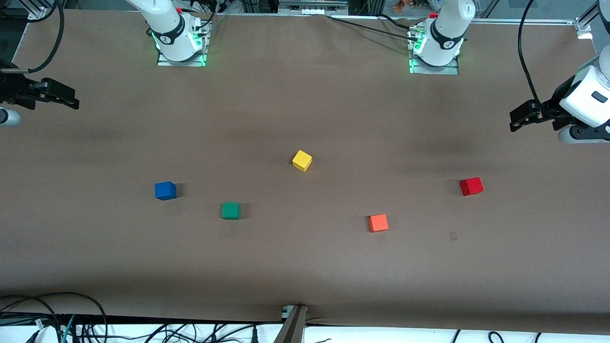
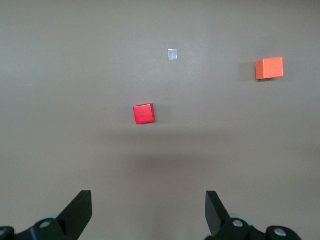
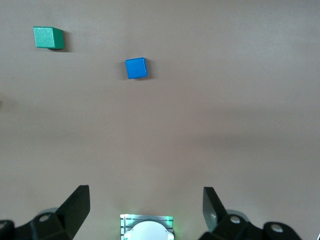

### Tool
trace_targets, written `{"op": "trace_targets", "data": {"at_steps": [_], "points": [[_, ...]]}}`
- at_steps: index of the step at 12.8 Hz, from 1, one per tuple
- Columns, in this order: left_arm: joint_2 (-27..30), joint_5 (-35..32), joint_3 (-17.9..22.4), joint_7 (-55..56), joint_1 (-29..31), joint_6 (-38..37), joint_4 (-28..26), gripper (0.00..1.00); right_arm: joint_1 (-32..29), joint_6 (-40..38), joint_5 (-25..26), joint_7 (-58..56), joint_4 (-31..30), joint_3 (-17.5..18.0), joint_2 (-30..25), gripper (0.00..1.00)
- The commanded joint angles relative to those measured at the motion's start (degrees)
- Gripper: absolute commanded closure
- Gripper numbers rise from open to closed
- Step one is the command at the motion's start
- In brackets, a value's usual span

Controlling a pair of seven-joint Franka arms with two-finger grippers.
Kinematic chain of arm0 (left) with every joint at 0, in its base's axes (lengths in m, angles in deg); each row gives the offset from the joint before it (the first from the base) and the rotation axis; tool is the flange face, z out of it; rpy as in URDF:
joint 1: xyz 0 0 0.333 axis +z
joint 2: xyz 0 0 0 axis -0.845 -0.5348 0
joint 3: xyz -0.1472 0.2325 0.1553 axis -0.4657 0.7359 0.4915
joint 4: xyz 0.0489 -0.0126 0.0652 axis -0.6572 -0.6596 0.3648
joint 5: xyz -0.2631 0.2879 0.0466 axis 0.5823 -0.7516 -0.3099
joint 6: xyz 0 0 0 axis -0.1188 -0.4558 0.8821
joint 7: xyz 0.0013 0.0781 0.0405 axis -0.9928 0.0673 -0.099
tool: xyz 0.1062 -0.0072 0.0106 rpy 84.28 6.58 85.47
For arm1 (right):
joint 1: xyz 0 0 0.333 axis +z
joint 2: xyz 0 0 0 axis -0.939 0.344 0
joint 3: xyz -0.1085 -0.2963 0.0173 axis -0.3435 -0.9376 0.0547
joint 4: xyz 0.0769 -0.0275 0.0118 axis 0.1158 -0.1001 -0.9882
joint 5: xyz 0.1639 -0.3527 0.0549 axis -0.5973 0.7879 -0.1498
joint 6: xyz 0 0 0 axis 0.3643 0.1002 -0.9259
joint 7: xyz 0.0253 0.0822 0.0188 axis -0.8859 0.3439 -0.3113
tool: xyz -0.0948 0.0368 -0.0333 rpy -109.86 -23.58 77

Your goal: Pass red block to right arm, stack on blue

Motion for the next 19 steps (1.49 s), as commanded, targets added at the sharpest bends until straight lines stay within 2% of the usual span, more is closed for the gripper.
{"op": "trace_targets", "data": {"at_steps": [1,8,10,16,17,19], "points": [[-0.99,0.52,0.3,-0.06,0.14,-1.74,1.82,0.0,-0.45,-0.32,0.59,-0.91,1.5,0.22,0.71,0.0],[-3.0,1.13,0.74,-0.41,0.49,-3.86,1.99,0.0,-0.45,-0.32,0.59,-0.91,1.5,0.22,0.71,0.0],[-3.53,1.3,0.83,-2.6,2.32,-3.94,1.73,0.0,-0.45,-0.41,0.59,-0.91,1.5,0.22,0.71,0.0],[-9.15,1.39,0.74,6.61,2.6,-3.15,0.5,0.0,-0.45,-0.32,0.59,-0.91,1.5,0.22,0.71,0.0],[-9.94,1.31,0.74,6.7,2.6,-2.37,-0.98,0.0,-0.45,-0.32,0.59,-0.91,1.5,0.22,0.71,0.0],[-9.95,1.31,0.57,6.79,2.6,5.94,-6.59,0.0,-0.45,-0.32,0.59,-0.91,1.5,0.22,0.71,0.0]]}}
